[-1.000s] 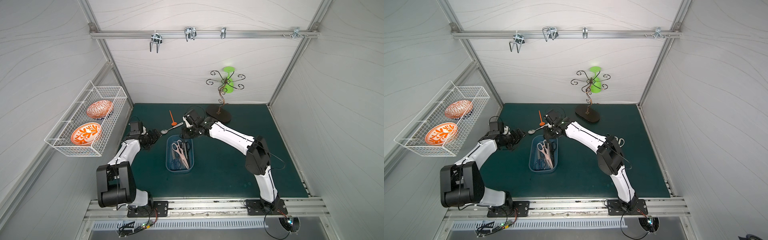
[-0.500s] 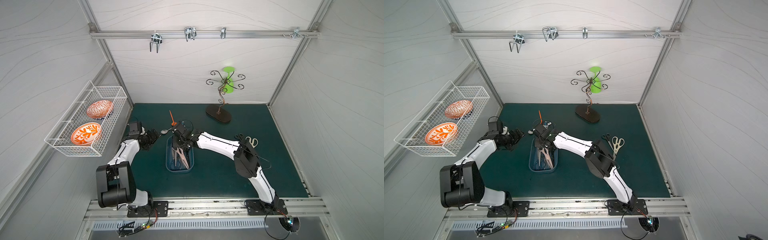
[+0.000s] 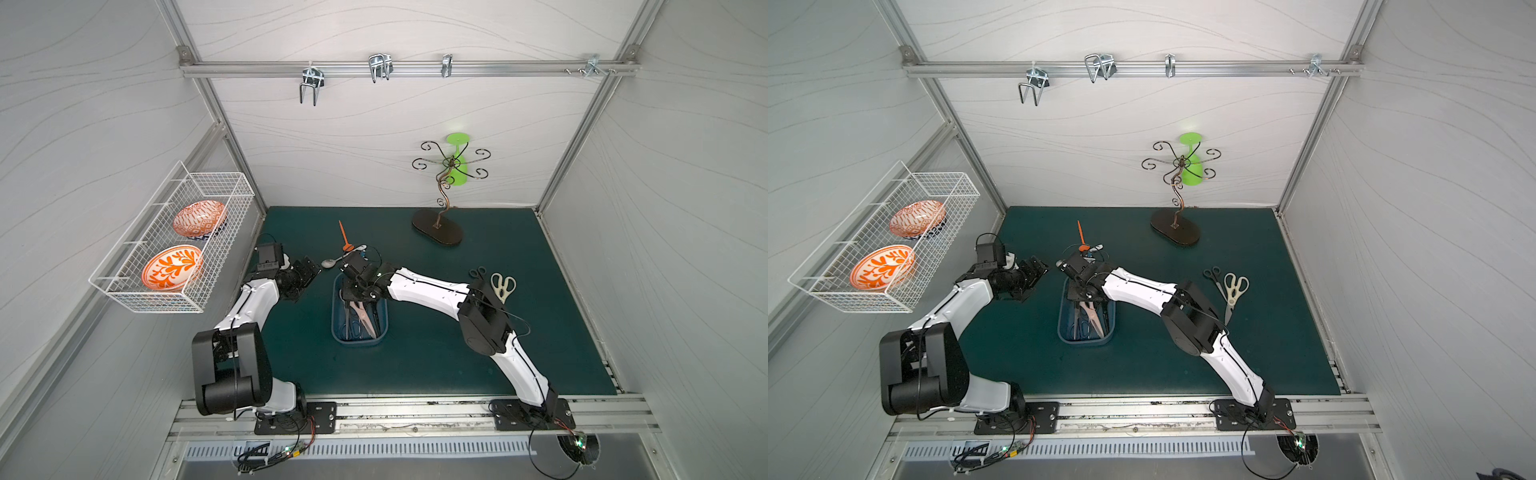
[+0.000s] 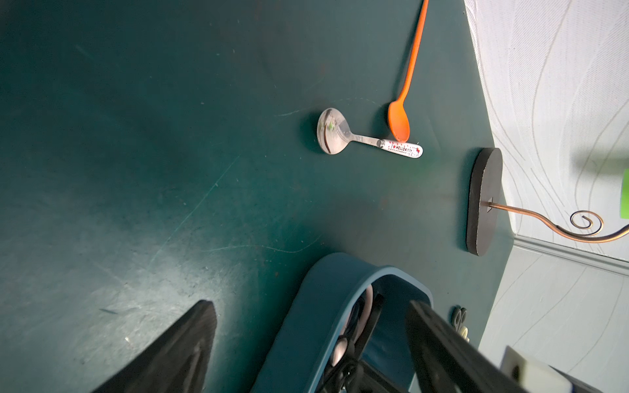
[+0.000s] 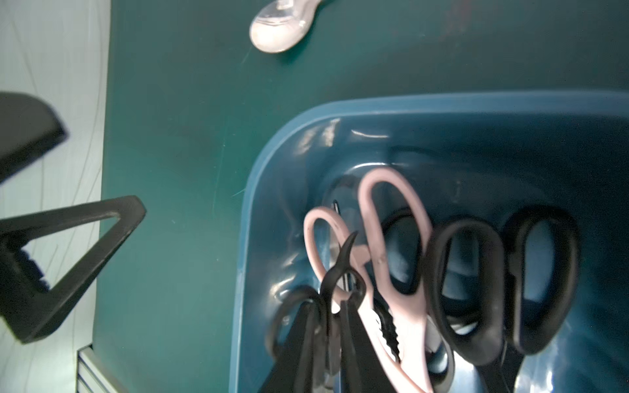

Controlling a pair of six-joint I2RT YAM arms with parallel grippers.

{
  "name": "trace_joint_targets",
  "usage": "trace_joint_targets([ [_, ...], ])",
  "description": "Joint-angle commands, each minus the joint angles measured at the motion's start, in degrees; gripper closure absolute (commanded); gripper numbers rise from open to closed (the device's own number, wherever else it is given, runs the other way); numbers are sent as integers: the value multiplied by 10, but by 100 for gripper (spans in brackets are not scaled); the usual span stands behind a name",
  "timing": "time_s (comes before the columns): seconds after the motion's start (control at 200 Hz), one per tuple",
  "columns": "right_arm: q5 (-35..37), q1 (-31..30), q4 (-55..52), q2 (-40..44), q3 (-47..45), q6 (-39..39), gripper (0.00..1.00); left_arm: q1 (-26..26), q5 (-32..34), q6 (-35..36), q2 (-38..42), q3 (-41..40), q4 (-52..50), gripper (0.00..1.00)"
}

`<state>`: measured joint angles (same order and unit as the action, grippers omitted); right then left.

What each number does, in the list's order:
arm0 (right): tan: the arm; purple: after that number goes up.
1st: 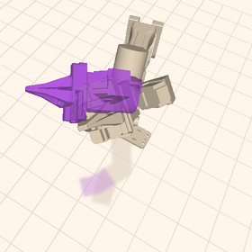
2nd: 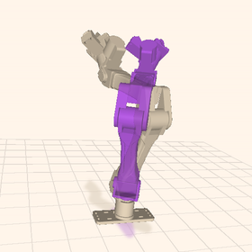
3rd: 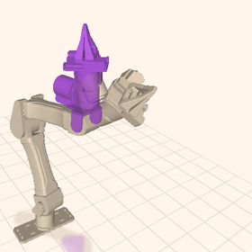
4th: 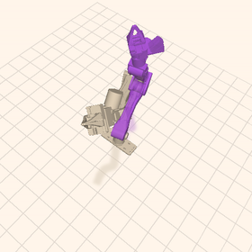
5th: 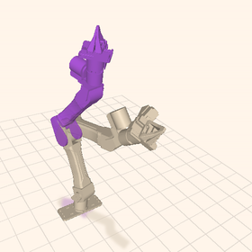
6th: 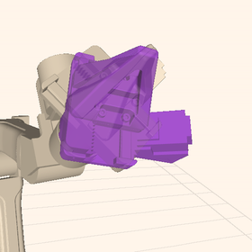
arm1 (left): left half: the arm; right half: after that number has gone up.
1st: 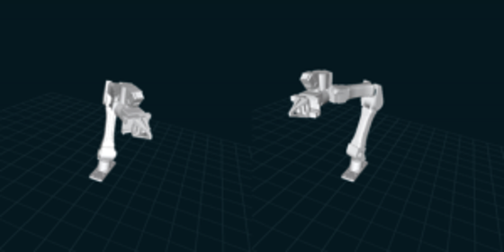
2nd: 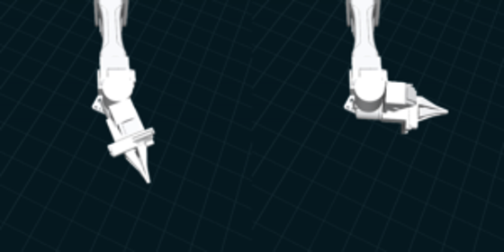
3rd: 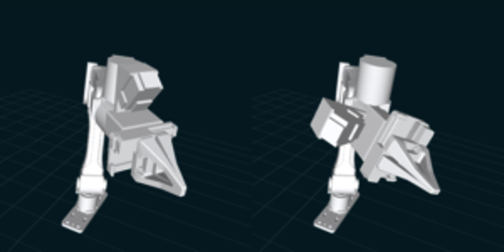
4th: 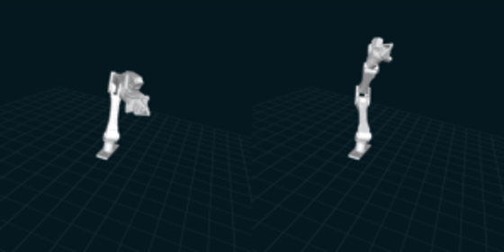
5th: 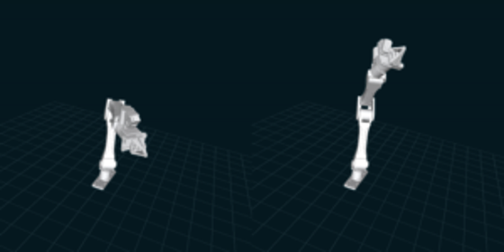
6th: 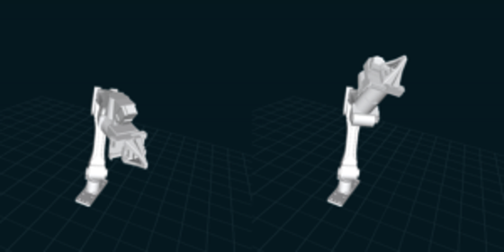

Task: Put the scissors into the storage box
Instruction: Place the scissors in the storage box, then pick up the scissors from the center of the board.

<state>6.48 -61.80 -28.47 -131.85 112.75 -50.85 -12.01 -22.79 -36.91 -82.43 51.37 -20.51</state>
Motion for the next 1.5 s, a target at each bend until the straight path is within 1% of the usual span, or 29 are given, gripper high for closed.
trace_joint_targets([
  [0.0,-8,1,-1,6,12,20,76,-3,-6,0,11,14,11,8],
  [0.12,12,2,18,47,-5,52,73,-3,-7,3,14,13,13,9],
  [0.26,25,17,13,102,-33,78,72,-3,-8,10,19,10,14,9],
  [0.395,18,62,15,179,-103,98,72,0,-26,18,28,5,21,9],
  [0.49,8,114,9,243,-161,119,72,17,-29,32,31,16,9,9],
  [0.595,-14,183,-15,302,-206,140,71,52,-29,49,33,50,-21,9],
  [0.69,-15,245,-33,347,-240,164,71,88,-35,56,23,89,-45,9],
  [0.78,-10,302,-46,380,-271,185,71,131,-45,65,9,125,-56,9],
  [0.885,-10,368,-57,408,-310,212,70,195,-29,92,-12,173,-83,9],
  [0.965,-15,420,-61,415,-336,232,70,235,-19,104,-27,196,-94,9],
  [1.08,-36,493,-75,391,-357,254,70,268,-16,106,-39,193,-88,9],
  [1.115,-49,514,-81,376,-357,261,70,271,-14,106,-41,189,-86,9],
  [1.19,-53,552,-94,346,-356,263,70,273,-13,105,-39,175,-87,9],
  [1.39,-45,625,-105,293,-359,281,70,273,8,130,-22,157,-119,9],
  [1.495,-47,658,-114,271,-358,287,70,273,14,130,-18,145,-123,9],
])
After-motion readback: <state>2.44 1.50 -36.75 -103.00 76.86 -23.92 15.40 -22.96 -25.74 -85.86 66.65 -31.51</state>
